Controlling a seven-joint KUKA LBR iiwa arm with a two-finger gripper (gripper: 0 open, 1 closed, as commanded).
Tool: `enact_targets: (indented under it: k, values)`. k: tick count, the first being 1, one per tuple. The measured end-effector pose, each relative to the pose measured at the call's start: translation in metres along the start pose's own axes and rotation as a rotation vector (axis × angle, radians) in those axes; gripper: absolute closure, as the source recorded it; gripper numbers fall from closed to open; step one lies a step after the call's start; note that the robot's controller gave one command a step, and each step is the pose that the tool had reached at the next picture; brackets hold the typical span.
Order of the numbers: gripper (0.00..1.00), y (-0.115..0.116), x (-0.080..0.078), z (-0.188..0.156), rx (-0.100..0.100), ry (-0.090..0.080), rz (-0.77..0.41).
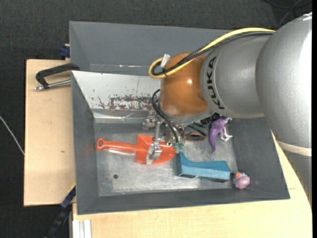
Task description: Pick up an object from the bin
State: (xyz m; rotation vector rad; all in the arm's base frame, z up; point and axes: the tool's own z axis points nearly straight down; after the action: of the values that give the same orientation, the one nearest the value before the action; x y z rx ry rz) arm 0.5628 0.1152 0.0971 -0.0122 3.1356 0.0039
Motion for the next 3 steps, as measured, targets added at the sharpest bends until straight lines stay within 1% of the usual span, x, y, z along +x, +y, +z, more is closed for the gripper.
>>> enact_targets:
  k: [1, 2, 3]
  values:
    - [0.00, -0.0054, -0.0087, 0.0247, -0.001, 0.003, -0.061]
    - [0.00, -0.0071, -0.0067, 0.0243, -0.001, 0.002, -0.031]
    - [0.00, -0.0044, -0.0091, 0.0235, 0.000, 0.005, -0.061]
